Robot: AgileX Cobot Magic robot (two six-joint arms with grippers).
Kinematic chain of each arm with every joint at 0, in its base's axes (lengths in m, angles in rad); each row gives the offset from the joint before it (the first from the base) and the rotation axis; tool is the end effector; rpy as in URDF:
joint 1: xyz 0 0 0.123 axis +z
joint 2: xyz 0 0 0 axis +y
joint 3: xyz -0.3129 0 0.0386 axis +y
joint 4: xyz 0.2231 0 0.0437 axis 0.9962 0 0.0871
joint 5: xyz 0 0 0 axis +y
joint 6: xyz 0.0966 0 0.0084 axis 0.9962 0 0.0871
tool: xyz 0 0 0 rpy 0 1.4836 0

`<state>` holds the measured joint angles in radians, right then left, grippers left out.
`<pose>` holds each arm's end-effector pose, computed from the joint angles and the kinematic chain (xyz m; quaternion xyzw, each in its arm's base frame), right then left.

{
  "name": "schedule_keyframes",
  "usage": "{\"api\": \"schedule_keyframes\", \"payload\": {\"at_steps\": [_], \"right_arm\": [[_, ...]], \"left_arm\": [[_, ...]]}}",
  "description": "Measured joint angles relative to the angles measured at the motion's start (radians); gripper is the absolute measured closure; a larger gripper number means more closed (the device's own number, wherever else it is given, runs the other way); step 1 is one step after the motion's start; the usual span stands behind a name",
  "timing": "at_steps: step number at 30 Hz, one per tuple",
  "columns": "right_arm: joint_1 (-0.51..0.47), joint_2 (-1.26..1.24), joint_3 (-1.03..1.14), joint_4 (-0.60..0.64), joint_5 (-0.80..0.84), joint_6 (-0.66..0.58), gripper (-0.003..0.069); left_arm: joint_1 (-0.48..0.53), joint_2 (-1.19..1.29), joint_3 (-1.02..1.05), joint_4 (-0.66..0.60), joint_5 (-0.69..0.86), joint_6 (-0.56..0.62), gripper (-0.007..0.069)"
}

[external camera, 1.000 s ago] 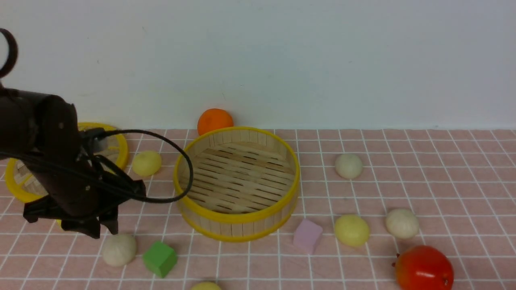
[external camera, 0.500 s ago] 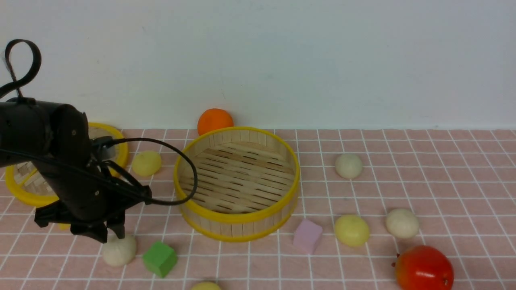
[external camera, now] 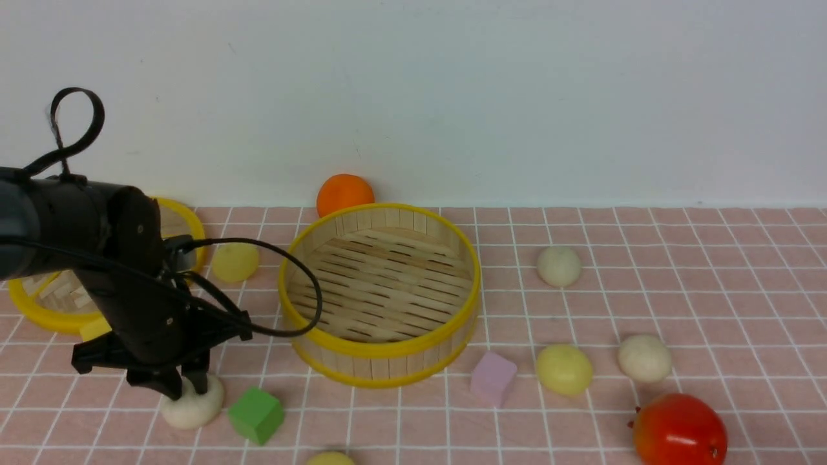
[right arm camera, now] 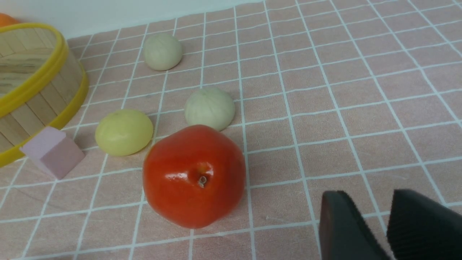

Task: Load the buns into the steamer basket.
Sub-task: Use the left arm to grab a steamed stuffed bun, then use the left arm to put the steamed stuffed bun into the steamer

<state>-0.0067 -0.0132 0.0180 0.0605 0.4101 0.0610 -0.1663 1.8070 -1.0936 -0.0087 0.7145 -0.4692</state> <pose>0.0017 0.0023 0.1689 0.0430 0.8116 0.0417 0.5811 0.3255 -0.0552 0.2108 -0.1528 0.9816 -0.0389 0.1080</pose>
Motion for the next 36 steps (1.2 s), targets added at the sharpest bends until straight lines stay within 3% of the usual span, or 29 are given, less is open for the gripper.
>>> {"api": "schedule_keyframes", "payload": {"at_steps": [3, 5, 7, 15, 23, 28, 31, 36], "right_arm": [[0.000, 0.000, 0.000, 0.000, 0.000, 0.000, 0.0419], [0.000, 0.000, 0.000, 0.000, 0.000, 0.000, 0.0419], [0.000, 0.000, 0.000, 0.000, 0.000, 0.000, 0.0419], [0.000, 0.000, 0.000, 0.000, 0.000, 0.000, 0.0419], [0.000, 0.000, 0.000, 0.000, 0.000, 0.000, 0.0419], [0.000, 0.000, 0.000, 0.000, 0.000, 0.000, 0.0419], [0.000, 0.000, 0.000, 0.000, 0.000, 0.000, 0.0419], [0.000, 0.000, 0.000, 0.000, 0.000, 0.000, 0.0419]], "left_arm": [[0.000, 0.000, -0.002, -0.008, 0.008, 0.016, 0.0463], [0.000, 0.000, -0.013, -0.020, 0.031, 0.029, 0.0561], [0.000, 0.000, -0.035, -0.023, 0.063, 0.038, 0.0613], [-0.010, -0.019, -0.301, -0.103, 0.256, 0.116, 0.0612], [-0.103, -0.001, -0.535, -0.213, 0.228, 0.159, 0.0612], [-0.136, 0.109, -0.553, -0.216, 0.190, 0.131, 0.0588], [-0.138, 0.176, -0.553, -0.215, 0.191, 0.122, 0.0536], [-0.138, 0.199, -0.562, -0.210, 0.213, 0.124, 0.0381]]}}
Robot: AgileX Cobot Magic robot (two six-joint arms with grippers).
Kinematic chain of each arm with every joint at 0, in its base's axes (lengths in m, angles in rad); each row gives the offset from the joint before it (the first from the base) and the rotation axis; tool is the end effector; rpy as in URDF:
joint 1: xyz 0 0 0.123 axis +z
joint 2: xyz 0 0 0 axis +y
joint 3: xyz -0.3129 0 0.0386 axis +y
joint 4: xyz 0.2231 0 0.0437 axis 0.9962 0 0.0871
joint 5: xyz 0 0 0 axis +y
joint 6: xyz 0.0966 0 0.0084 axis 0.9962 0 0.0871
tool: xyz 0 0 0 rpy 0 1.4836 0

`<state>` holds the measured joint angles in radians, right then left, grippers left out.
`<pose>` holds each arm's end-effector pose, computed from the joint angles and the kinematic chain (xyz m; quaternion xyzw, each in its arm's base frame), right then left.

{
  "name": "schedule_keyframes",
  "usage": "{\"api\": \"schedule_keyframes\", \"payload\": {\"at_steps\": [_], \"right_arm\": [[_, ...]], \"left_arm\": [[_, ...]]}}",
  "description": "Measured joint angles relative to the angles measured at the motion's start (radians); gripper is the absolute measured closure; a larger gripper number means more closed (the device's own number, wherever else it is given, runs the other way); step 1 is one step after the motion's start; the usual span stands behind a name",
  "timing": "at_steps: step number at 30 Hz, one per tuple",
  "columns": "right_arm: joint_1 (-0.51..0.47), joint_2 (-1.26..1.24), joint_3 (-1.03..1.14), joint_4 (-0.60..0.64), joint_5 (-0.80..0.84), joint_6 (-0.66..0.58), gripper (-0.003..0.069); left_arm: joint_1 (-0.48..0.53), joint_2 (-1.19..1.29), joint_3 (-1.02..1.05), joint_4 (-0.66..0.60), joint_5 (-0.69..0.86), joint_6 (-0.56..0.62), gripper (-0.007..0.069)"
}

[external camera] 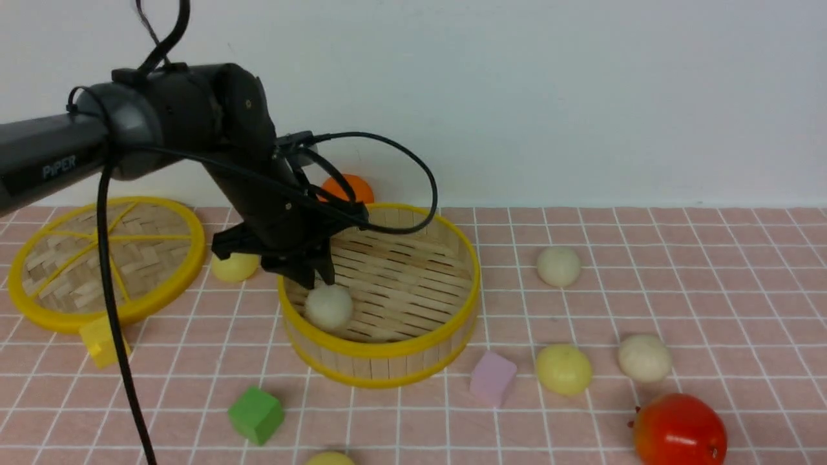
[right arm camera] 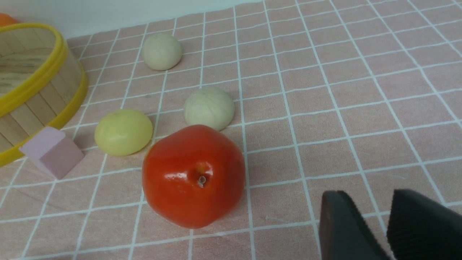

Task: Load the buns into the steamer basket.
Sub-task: Use the left arm to grab a steamed stuffed bun

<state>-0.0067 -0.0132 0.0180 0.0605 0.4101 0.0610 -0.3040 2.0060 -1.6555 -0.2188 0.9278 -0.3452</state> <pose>0.0017 0.0023 0.1689 0.0430 0.8116 0.0417 0.5811 0.4032 -0.1441 0.2666 -0.0679 0.9750 -0.1529 0.1465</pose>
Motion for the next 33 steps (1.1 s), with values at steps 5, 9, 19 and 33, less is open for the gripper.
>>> {"api": "schedule_keyframes", "payload": {"at_steps": [5, 9, 19, 33], "right_arm": [[0.000, 0.000, 0.000, 0.000, 0.000, 0.000, 0.0419], [0.000, 0.000, 0.000, 0.000, 0.000, 0.000, 0.0419], [0.000, 0.000, 0.000, 0.000, 0.000, 0.000, 0.0419], [0.000, 0.000, 0.000, 0.000, 0.000, 0.000, 0.0419]], "left_arm": [[0.032, -0.005, -0.104, 0.054, 0.052, 0.010, 0.0225], [0.103, -0.015, -0.161, 0.098, 0.036, 0.004, 0.0226], [0.233, 0.086, -0.166, 0.108, -0.075, 0.061, 0.0316], [0.240, 0.212, -0.166, 0.090, -0.135, 0.089, 0.0319]]}}
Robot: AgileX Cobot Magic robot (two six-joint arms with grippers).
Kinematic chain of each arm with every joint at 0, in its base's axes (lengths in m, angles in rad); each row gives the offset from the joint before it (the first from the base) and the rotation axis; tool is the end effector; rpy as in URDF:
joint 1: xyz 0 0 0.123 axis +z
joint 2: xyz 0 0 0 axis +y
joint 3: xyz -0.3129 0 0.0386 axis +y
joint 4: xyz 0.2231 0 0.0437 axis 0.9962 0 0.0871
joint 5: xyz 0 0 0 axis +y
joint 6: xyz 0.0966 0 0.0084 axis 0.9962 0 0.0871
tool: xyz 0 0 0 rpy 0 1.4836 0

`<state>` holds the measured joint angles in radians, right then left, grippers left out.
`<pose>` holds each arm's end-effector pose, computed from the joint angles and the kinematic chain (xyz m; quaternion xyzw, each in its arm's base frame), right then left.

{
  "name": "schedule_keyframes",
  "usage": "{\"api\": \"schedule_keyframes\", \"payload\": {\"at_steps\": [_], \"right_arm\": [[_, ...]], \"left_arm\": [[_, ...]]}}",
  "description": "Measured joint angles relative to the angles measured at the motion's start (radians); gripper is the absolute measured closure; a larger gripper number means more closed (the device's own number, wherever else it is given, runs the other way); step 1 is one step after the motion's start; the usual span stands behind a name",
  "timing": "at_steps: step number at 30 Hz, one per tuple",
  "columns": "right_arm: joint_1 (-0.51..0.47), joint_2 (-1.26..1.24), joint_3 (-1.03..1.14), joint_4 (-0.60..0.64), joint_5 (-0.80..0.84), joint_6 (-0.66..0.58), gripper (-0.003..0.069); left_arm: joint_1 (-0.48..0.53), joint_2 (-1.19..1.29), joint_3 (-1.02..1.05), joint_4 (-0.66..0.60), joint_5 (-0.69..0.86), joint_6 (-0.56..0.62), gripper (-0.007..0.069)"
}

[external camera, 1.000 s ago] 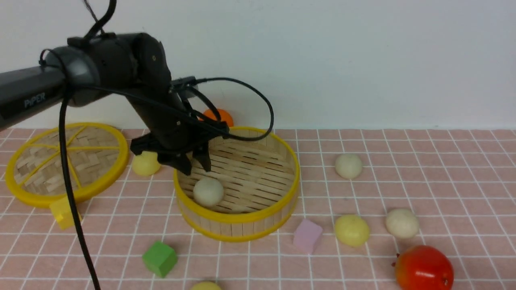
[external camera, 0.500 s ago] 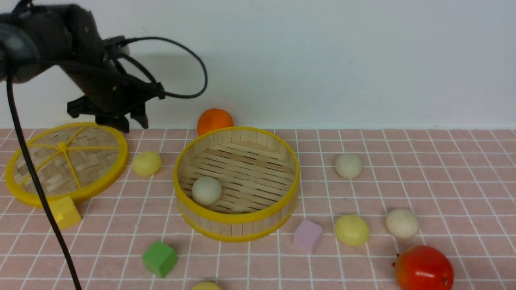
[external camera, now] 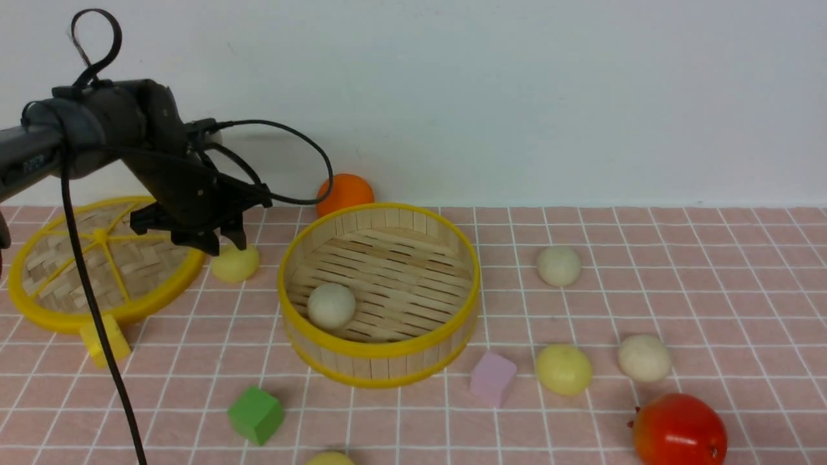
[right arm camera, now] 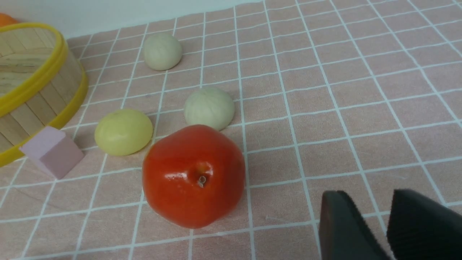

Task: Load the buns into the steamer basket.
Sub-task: Use the left arm to grab a steamed stuffed bun

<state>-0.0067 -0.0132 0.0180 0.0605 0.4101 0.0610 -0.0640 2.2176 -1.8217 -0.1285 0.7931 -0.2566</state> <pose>0.0017 0.0023 0.1689 0.0430 0.8116 0.0417 0.5811 0.4845 -0.0399 0.2177 -0.1264 0.9629 -0.0913 0.2201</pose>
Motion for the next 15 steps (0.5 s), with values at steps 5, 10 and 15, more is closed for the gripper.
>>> {"api": "schedule_keyframes", "payload": {"at_steps": [5, 10, 15], "right_arm": [[0.000, 0.000, 0.000, 0.000, 0.000, 0.000, 0.0419], [0.000, 0.000, 0.000, 0.000, 0.000, 0.000, 0.0419], [0.000, 0.000, 0.000, 0.000, 0.000, 0.000, 0.0419]], "left_arm": [[0.000, 0.001, 0.000, -0.003, 0.001, 0.005, 0.0375], [0.000, 0.001, 0.000, -0.003, 0.001, 0.007, 0.0545], [0.000, -0.004, -0.021, -0.003, 0.048, 0.007, 0.0612]]}}
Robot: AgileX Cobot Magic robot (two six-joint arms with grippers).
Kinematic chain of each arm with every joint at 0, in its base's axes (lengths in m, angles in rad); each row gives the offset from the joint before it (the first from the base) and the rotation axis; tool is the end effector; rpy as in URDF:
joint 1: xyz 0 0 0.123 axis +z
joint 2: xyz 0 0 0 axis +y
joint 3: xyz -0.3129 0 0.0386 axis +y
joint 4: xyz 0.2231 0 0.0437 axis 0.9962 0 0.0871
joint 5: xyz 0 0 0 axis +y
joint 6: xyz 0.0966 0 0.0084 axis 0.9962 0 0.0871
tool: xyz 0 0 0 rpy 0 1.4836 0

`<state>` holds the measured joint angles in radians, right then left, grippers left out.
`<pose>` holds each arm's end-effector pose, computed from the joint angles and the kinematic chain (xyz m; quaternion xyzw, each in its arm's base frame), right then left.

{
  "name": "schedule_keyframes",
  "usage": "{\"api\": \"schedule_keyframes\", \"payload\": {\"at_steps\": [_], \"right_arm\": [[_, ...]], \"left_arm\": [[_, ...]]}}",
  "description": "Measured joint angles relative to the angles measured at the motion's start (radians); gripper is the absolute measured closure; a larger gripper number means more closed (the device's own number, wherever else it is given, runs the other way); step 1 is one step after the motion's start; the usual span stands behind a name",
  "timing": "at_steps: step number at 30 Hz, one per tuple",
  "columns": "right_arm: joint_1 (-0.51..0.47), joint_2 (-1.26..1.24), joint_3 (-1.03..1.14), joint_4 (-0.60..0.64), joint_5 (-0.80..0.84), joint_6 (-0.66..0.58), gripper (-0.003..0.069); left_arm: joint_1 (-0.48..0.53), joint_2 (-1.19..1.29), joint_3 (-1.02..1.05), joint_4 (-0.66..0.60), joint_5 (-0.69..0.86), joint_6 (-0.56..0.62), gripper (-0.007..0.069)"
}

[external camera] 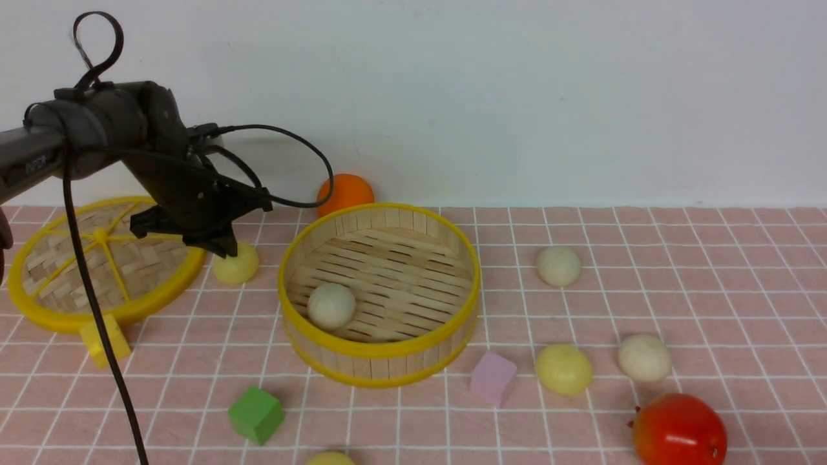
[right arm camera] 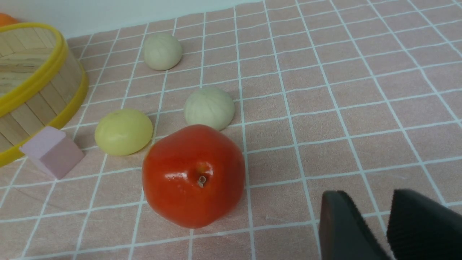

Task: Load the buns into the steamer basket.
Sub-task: Use the left arm to grab a steamed stuffed bun, then use the left arm to put the steamed stuffed bun into the steamer, then use the left arm to grab a steamed stuffed bun

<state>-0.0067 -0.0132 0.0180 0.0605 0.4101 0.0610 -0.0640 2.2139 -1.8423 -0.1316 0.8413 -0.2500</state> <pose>0.0017 0.0023 0.1689 0.0430 0.8116 0.0417 0.5811 0.4826 -0.0404 0.2230 -0.1222 0.9661 -0.0912 0.2085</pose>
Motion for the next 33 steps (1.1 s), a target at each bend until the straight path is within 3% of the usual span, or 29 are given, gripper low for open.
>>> {"api": "schedule_keyframes", "payload": {"at_steps": [6, 12, 22, 24, 28, 33], "right_arm": [[0.000, 0.000, 0.000, 0.000, 0.000, 0.000, 0.0419], [0.000, 0.000, 0.000, 0.000, 0.000, 0.000, 0.0419], [0.000, 0.000, 0.000, 0.000, 0.000, 0.000, 0.0419], [0.000, 0.000, 0.000, 0.000, 0.000, 0.000, 0.0419], [0.000, 0.000, 0.000, 0.000, 0.000, 0.000, 0.0419], [0.000, 0.000, 0.000, 0.000, 0.000, 0.000, 0.0419]], "left_arm": [[-0.024, -0.080, -0.127, -0.082, 0.124, 0.050, 0.0612], [-0.124, -0.138, -0.192, -0.214, 0.199, 0.108, 0.0612], [-0.177, -0.017, -0.192, -0.213, 0.179, 0.099, 0.0590], [-0.177, -0.004, -0.192, -0.210, 0.177, 0.074, 0.0567], [-0.177, -0.013, -0.191, -0.166, 0.181, 0.015, 0.0428], [-0.177, -0.092, -0.191, -0.148, 0.245, 0.033, 0.0286]]}}
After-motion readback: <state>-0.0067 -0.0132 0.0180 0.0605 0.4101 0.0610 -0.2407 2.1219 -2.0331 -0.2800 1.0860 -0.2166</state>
